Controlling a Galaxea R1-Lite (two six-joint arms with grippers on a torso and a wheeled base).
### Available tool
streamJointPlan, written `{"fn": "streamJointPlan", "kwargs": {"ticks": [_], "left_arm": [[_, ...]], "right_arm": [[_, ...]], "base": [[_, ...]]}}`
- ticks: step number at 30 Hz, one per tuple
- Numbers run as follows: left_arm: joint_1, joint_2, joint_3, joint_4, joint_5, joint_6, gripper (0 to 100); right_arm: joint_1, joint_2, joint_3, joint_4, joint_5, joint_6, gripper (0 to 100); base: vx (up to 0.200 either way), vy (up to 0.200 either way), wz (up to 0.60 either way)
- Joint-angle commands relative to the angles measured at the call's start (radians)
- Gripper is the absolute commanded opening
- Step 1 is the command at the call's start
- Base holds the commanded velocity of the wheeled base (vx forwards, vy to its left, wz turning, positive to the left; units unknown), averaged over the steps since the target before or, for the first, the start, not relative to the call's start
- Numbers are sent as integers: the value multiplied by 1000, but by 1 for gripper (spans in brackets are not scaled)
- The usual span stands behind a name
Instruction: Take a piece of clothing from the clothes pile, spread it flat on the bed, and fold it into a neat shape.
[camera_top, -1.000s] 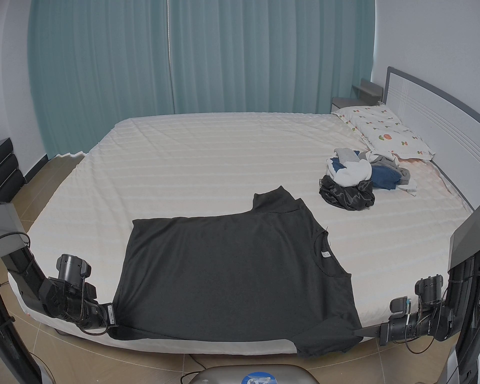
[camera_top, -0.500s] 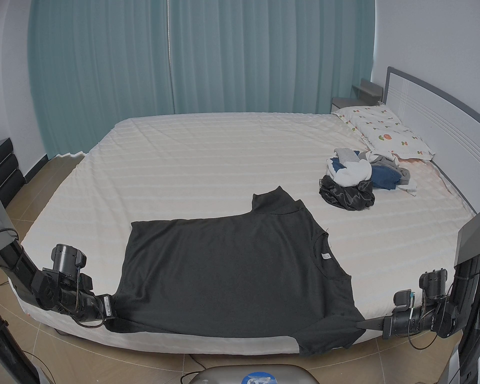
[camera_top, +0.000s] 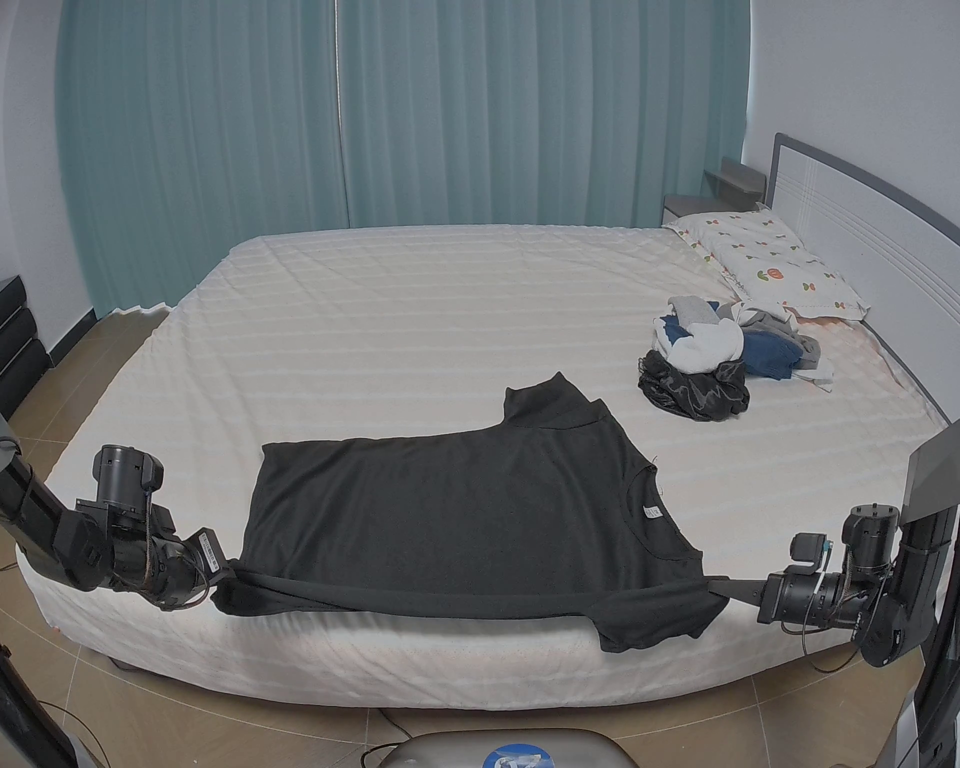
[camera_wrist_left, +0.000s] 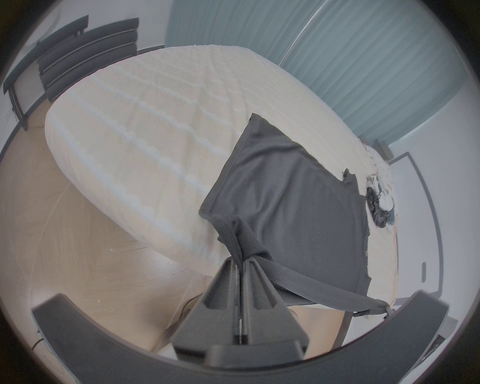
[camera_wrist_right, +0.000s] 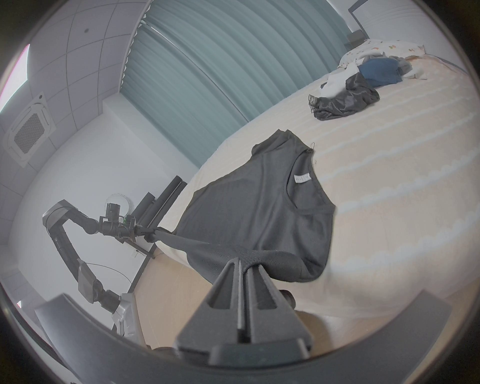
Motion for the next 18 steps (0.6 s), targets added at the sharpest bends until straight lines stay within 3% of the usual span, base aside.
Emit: {"fn": "streamJointPlan", "kwargs": {"ticks": [1,11,18], "left_arm": [[0,3,-36,3,-20,-23,0],[0,25,-62,2,-20,-89,0],[1,18,-62,9,-20,-89,0]], "right_arm": [[30,14,-78,2,-10,30,0],[47,2,-195,108,-33,64,0],[49,3,-233,109,-33,124,0]], "base": [[0,0,0],[180,0,0],[0,0,0]]}}
